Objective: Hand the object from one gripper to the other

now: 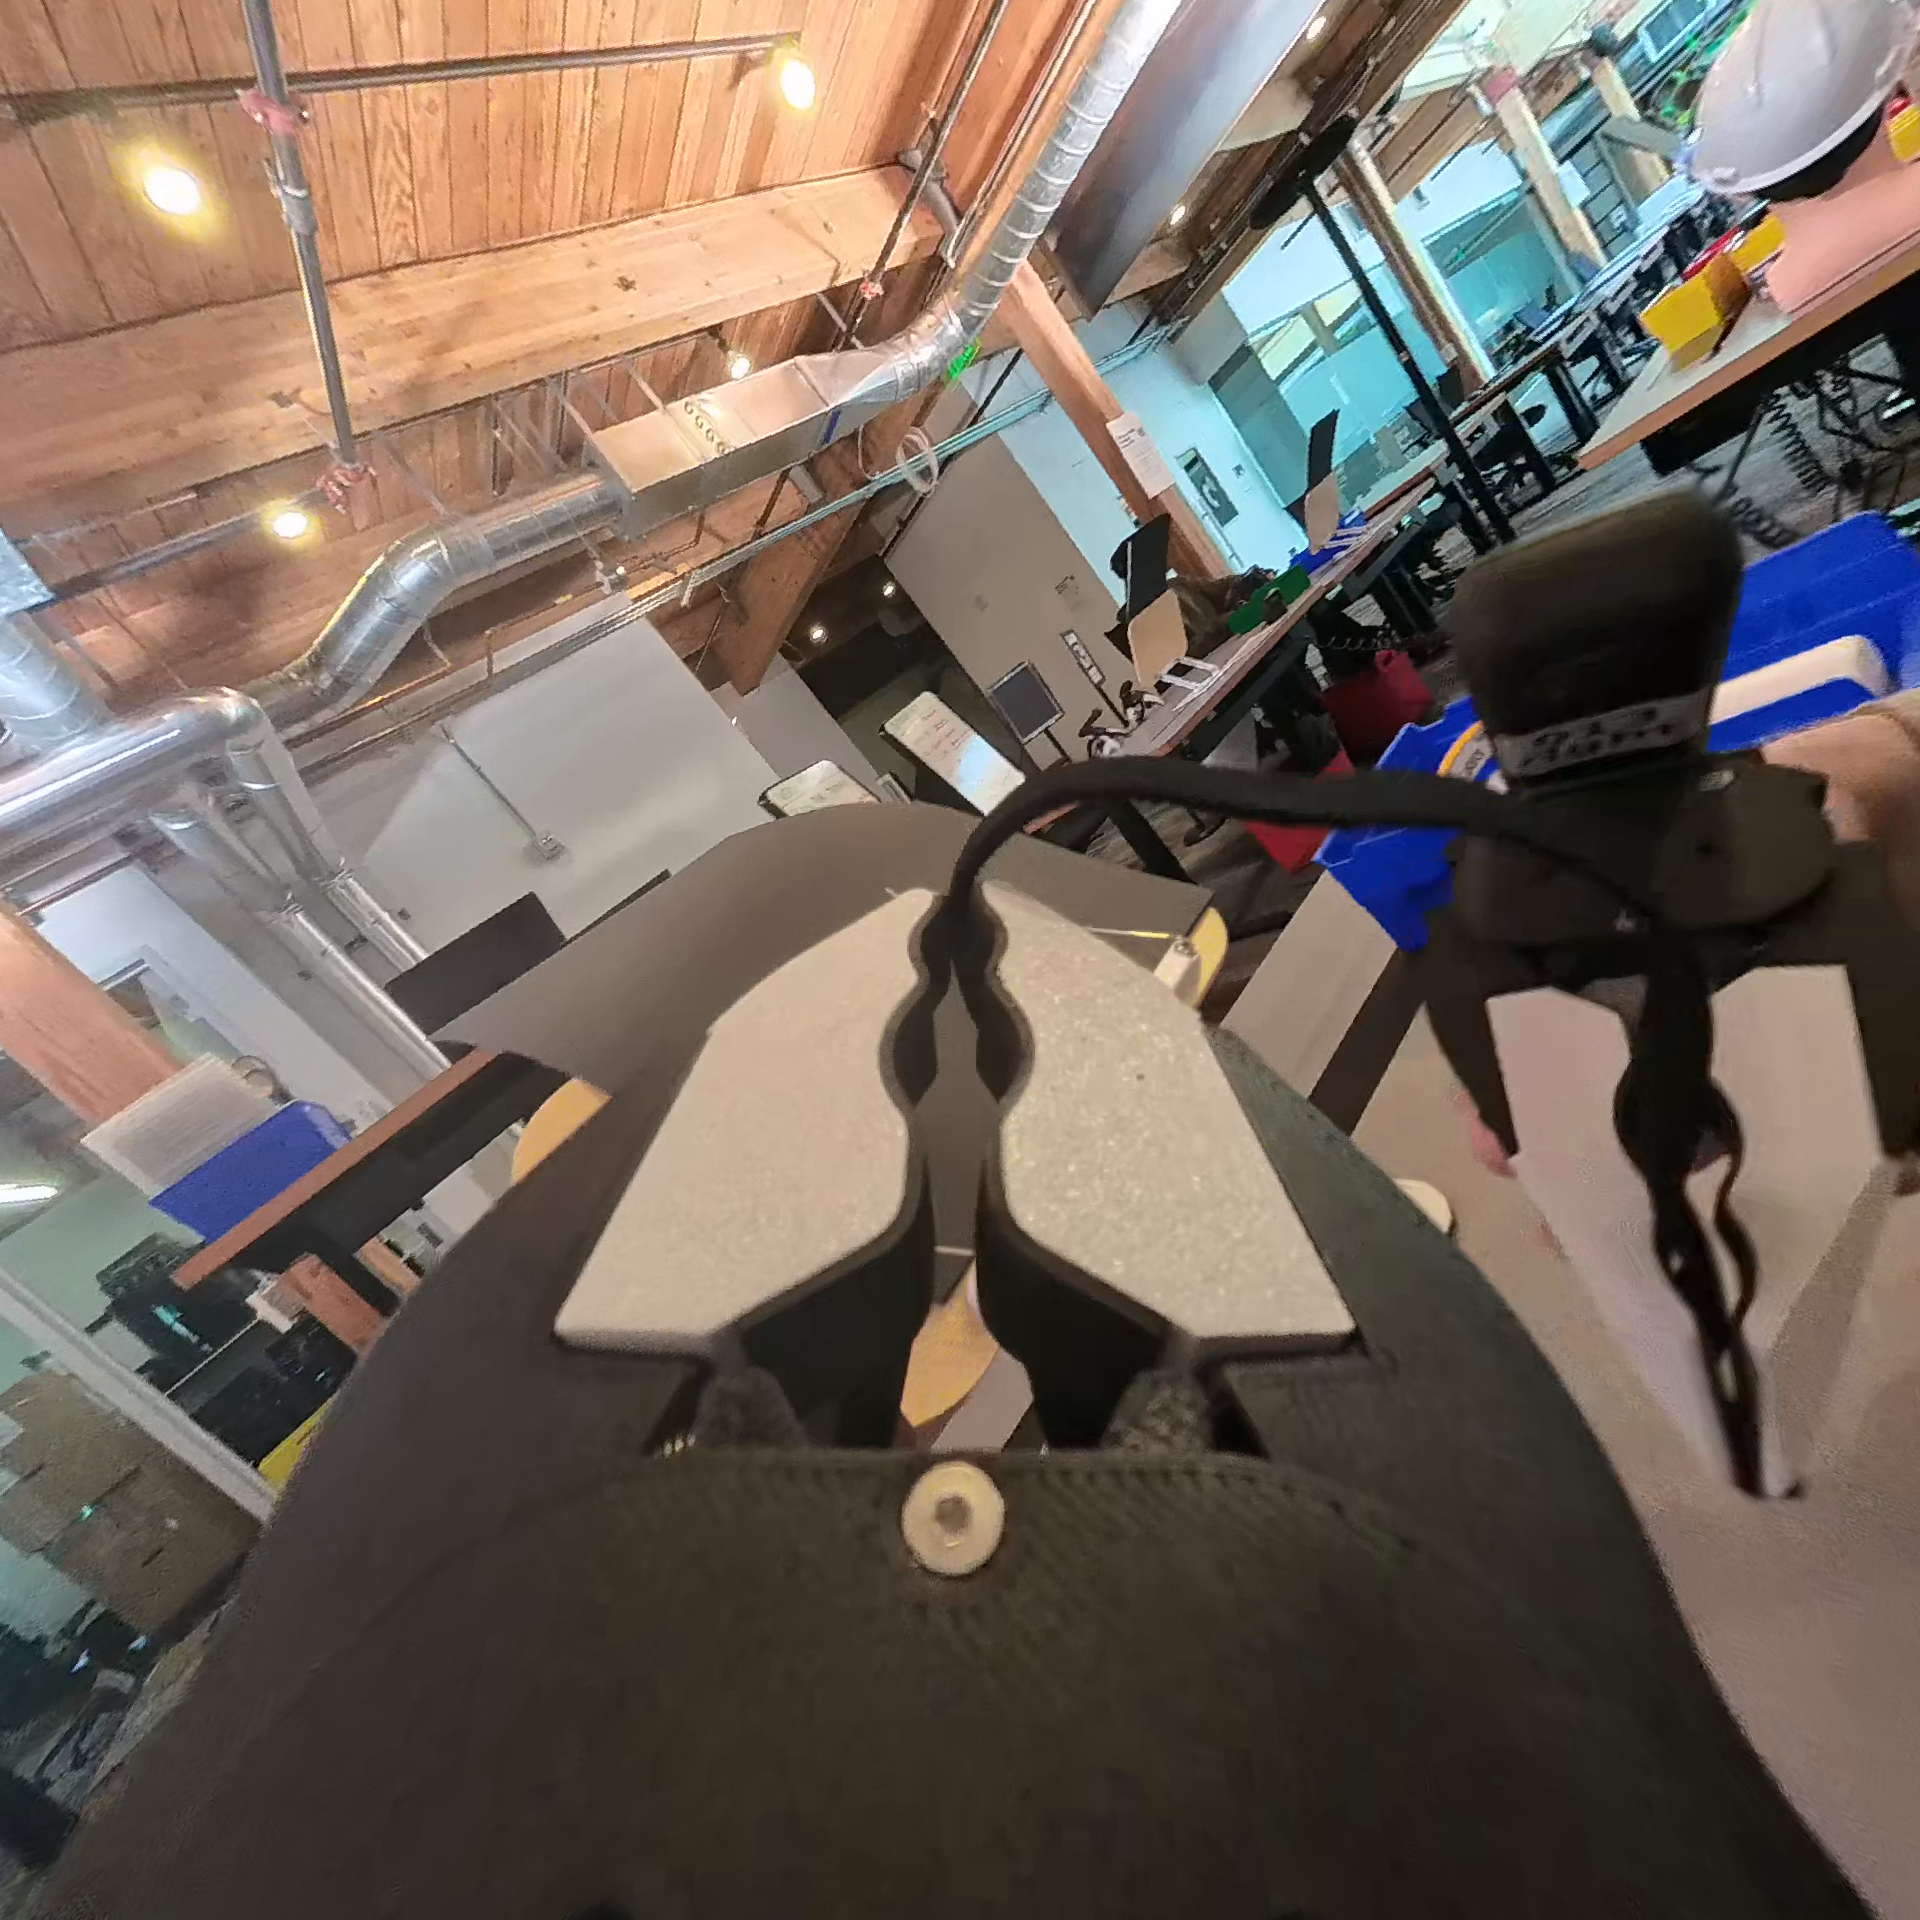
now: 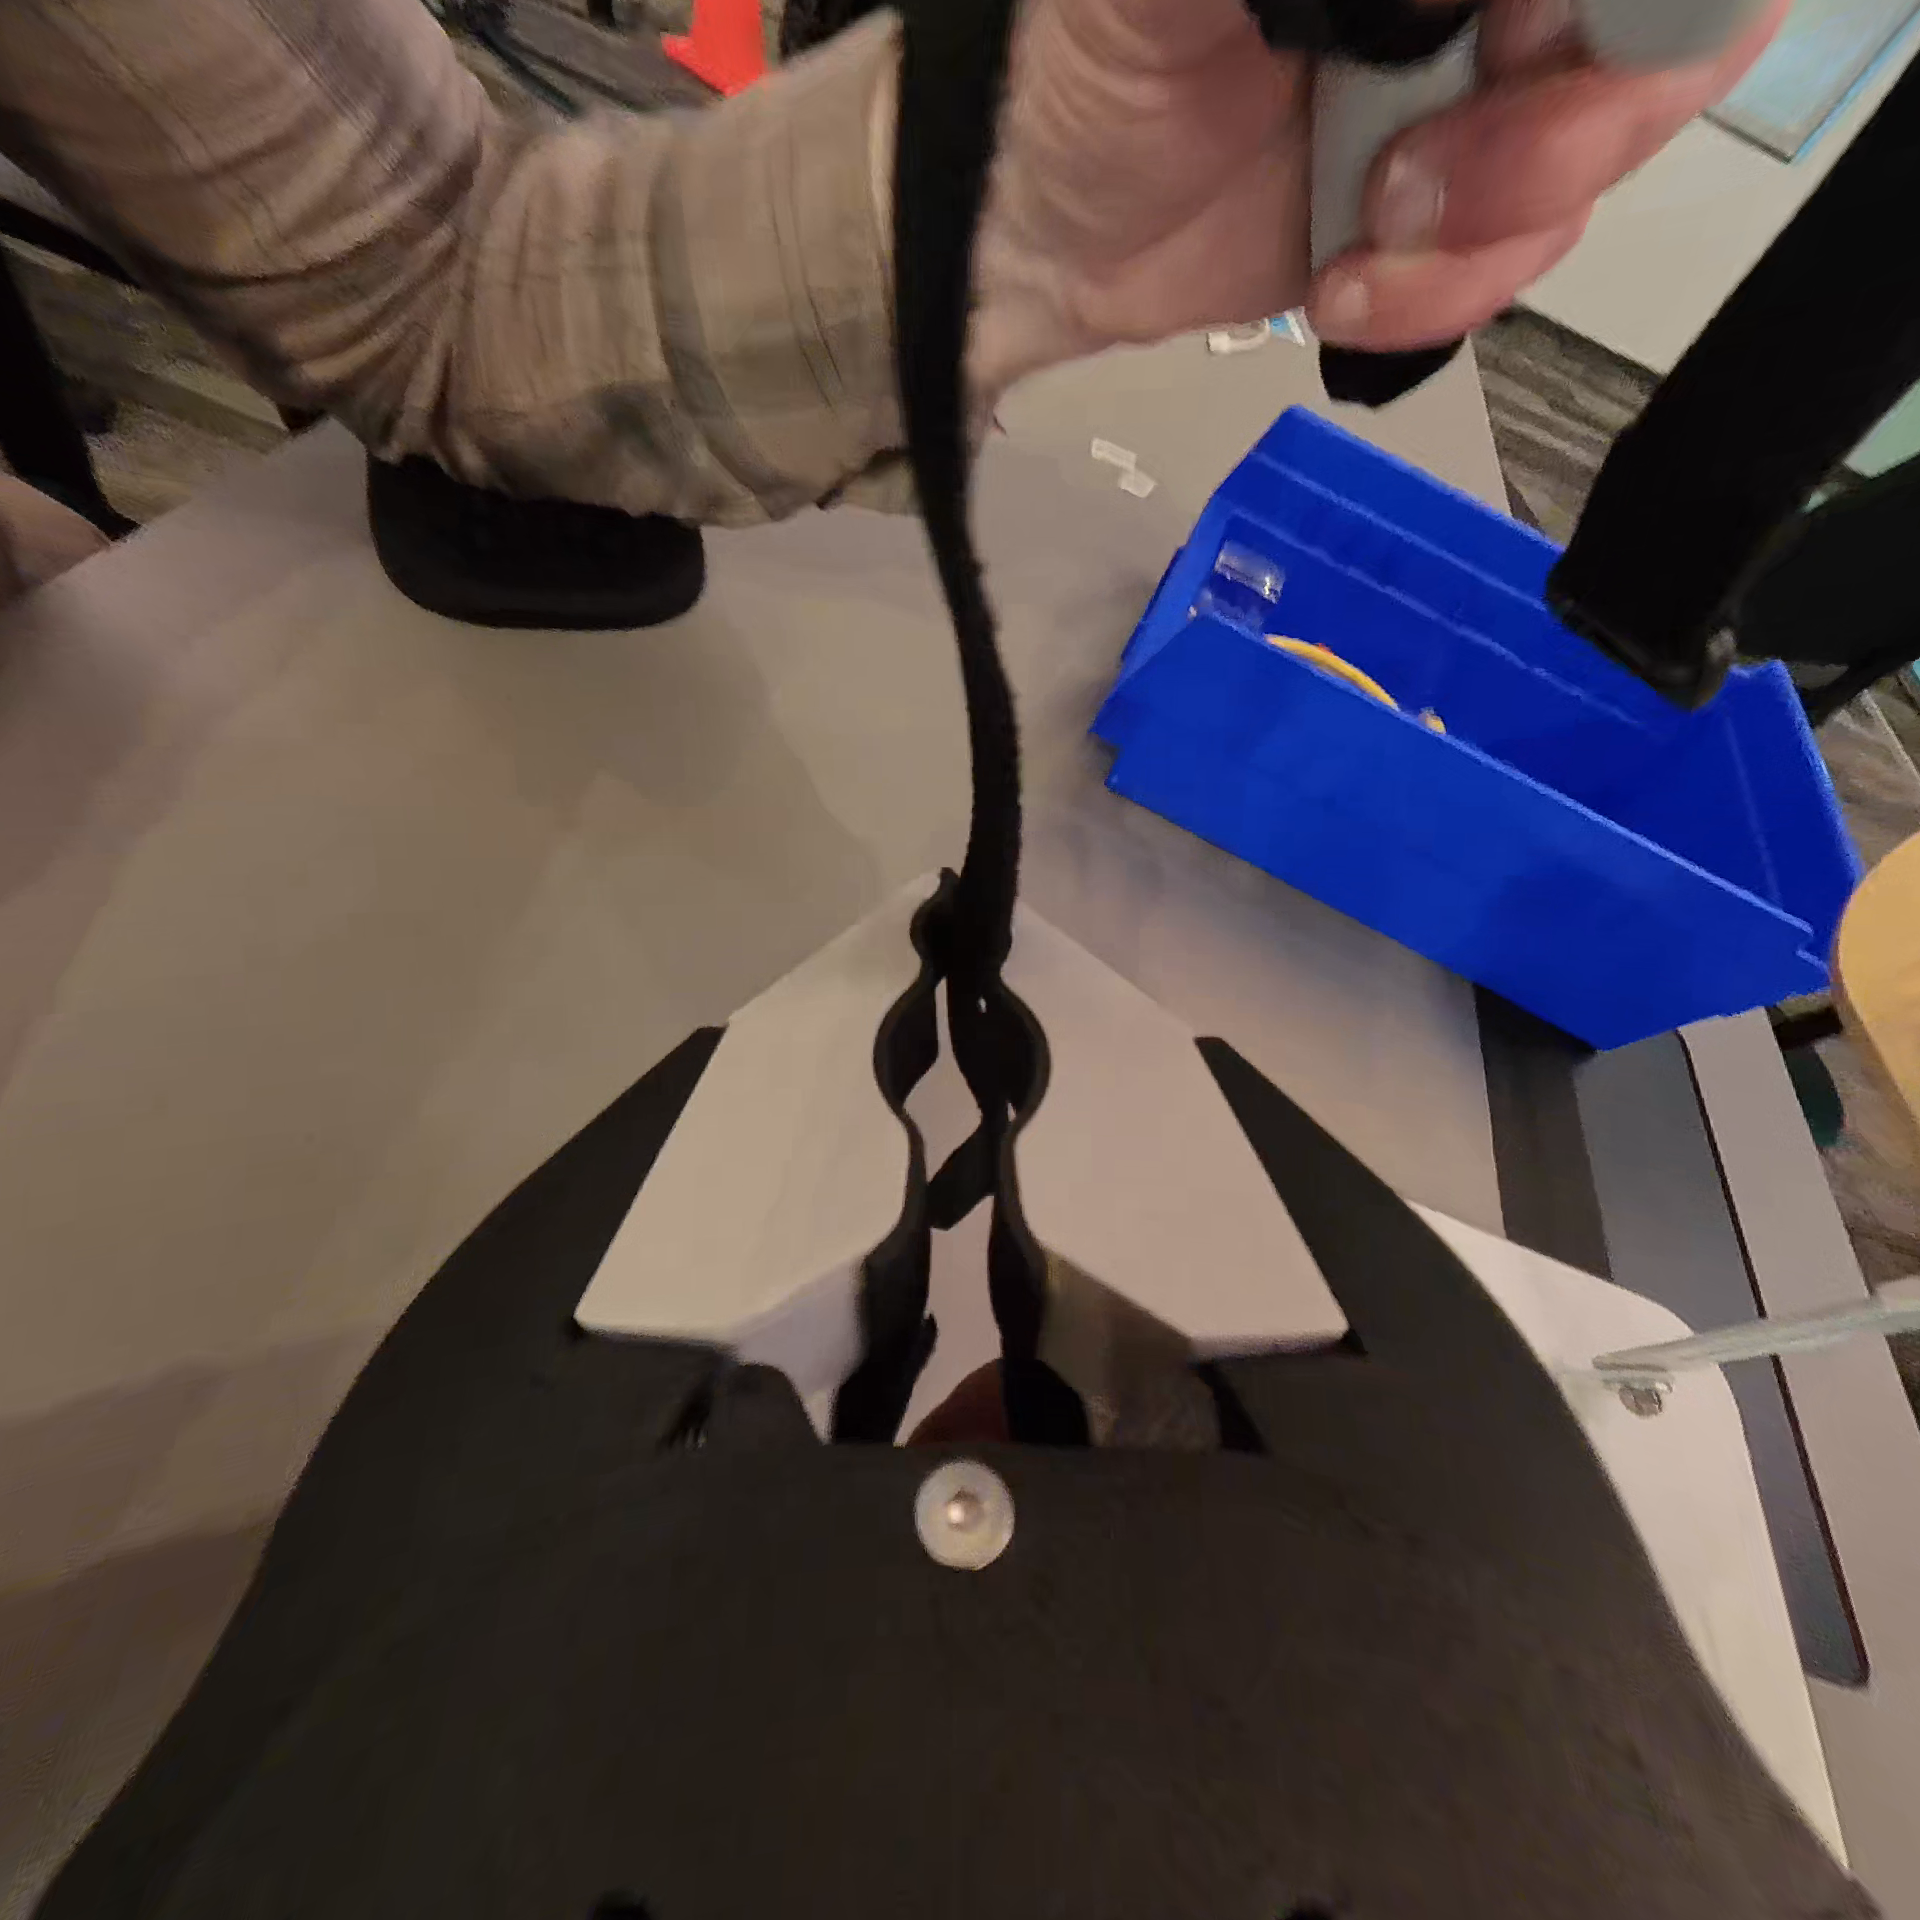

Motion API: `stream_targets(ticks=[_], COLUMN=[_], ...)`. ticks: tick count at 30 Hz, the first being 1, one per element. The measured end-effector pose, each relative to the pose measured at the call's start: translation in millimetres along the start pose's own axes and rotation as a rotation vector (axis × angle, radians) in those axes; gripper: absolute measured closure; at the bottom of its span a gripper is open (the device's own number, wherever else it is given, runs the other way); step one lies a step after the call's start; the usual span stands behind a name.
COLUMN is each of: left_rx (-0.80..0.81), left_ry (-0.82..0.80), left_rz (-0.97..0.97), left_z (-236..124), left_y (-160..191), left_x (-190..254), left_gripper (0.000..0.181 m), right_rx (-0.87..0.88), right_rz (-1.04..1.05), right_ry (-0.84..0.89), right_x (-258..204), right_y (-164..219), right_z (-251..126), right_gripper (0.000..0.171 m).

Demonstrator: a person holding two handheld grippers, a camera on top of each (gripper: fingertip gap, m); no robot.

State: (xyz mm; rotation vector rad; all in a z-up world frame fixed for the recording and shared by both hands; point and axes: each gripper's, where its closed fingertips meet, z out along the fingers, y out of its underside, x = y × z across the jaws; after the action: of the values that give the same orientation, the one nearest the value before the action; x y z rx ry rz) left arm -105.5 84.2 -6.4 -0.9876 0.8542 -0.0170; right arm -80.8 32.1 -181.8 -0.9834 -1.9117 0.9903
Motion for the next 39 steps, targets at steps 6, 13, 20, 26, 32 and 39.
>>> stream_targets(ticks=[6, 13, 20, 26, 32, 39], left_rx=[-0.083, -0.298, -0.259, -0.264, -0.269, -0.222], left_ry=[0.005, 0.169, 0.152, 0.176, 0.265, 0.258], left_rz=[-0.051, -0.049, 0.245, 0.467, 0.597, 0.744], left_z=[3, 10, 10, 10, 11, 20], left_y=[32, 84, 57, 39, 44, 45], left_x=[-5, 26, 35, 54, 82, 106], left_gripper=[0.18, 0.143, 0.116, 0.11, 0.113, 0.135], right_rx=[0.105, 0.184, 0.144, 0.083, 0.09, 0.08], right_rz=[-0.022, 0.005, 0.094, 0.135, 0.135, 0.141], right_ry=[-0.04, -0.028, -0.051, -0.066, -0.1, -0.168], right_x=[-9, -7, -4, -3, -10, -22], right_y=[-30, -54, -46, -31, -36, -38], right_z=[-20, -46, -55, -43, -41, -33], right_gripper=[0.171, 0.171, 0.171, 0.171, 0.171, 0.171])
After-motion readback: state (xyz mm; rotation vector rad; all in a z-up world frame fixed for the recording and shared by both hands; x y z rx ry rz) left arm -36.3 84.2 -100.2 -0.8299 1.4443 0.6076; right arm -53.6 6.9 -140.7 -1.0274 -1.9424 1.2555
